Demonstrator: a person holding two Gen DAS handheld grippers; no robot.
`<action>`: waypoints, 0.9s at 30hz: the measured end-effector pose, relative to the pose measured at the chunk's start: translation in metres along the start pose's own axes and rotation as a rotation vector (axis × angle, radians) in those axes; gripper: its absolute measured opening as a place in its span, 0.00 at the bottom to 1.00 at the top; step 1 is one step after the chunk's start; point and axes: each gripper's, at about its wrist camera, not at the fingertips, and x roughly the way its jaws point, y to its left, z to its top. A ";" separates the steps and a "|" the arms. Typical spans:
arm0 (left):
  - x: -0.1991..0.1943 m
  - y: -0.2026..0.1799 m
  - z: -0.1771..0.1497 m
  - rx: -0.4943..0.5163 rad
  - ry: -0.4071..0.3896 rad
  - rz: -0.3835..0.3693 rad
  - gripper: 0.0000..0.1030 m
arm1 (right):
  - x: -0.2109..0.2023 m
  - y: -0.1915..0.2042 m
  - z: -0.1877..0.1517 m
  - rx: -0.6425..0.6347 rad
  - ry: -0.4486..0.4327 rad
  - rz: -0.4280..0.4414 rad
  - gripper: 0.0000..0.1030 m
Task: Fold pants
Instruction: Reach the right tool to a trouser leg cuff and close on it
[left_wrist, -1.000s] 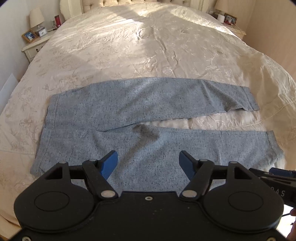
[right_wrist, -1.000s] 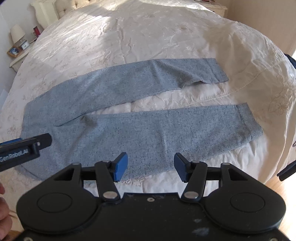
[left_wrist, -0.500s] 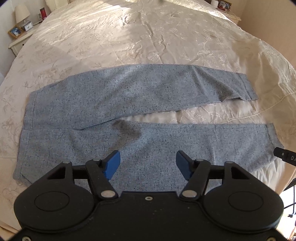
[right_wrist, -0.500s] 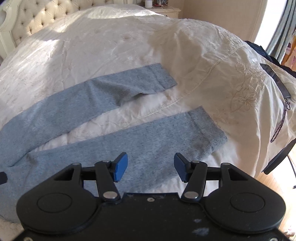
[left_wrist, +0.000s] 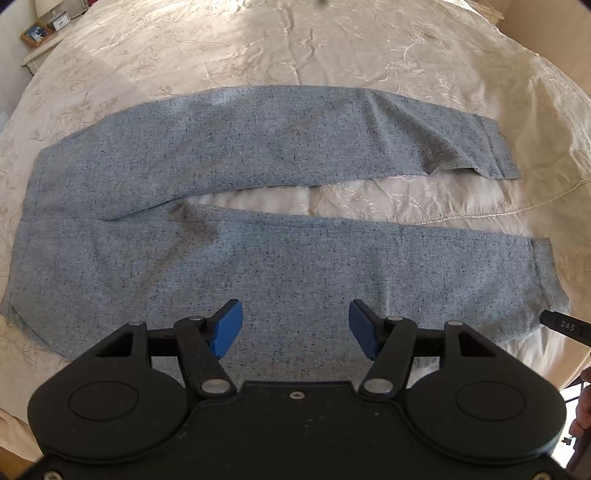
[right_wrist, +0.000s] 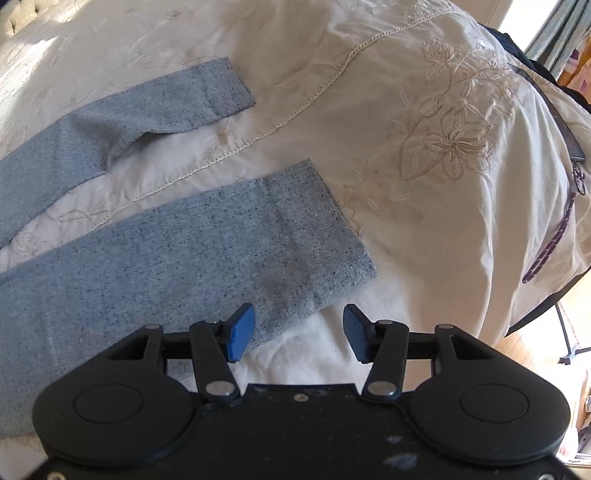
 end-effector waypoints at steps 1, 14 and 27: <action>0.000 -0.004 0.001 -0.003 0.000 0.002 0.63 | 0.009 0.000 0.005 -0.009 0.004 0.004 0.51; 0.022 -0.056 0.014 0.024 0.001 0.006 0.63 | 0.020 -0.002 0.043 -0.015 -0.124 0.080 0.50; 0.048 -0.104 0.014 0.159 0.017 -0.023 0.63 | 0.038 -0.059 0.007 0.123 -0.071 0.078 0.49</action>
